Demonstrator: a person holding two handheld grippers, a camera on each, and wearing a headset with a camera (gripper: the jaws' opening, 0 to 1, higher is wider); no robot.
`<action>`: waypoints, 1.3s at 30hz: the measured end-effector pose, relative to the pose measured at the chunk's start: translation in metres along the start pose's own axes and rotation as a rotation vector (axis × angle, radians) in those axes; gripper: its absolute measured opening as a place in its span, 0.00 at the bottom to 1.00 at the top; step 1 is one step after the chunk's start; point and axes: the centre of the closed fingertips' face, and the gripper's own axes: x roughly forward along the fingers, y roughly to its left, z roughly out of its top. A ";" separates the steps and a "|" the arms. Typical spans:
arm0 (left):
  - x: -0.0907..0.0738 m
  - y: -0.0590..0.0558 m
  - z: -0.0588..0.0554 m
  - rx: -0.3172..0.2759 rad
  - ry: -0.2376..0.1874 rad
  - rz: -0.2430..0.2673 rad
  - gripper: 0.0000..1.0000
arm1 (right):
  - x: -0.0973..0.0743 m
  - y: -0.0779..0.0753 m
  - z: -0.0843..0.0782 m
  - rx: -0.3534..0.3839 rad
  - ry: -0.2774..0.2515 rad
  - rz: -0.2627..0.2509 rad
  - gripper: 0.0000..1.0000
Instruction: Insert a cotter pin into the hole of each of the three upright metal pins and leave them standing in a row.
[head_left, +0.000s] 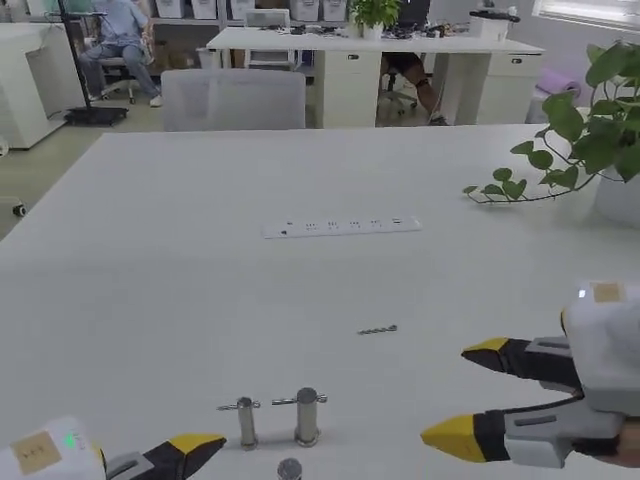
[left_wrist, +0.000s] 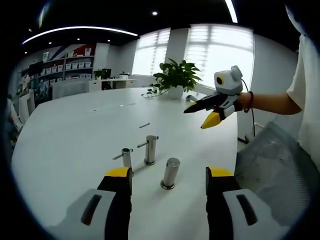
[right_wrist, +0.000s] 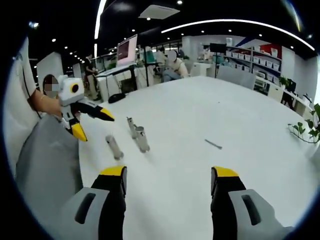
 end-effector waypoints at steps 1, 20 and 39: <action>-0.001 0.001 0.000 -0.001 0.000 0.004 0.60 | 0.002 -0.002 0.000 -0.008 0.006 -0.001 0.69; -0.016 0.004 0.008 -0.018 0.001 0.055 0.74 | 0.025 -0.038 0.009 -0.098 0.085 0.029 0.53; -0.020 0.012 0.004 -0.017 0.007 0.104 0.89 | 0.056 -0.058 0.015 -0.270 0.200 0.121 0.35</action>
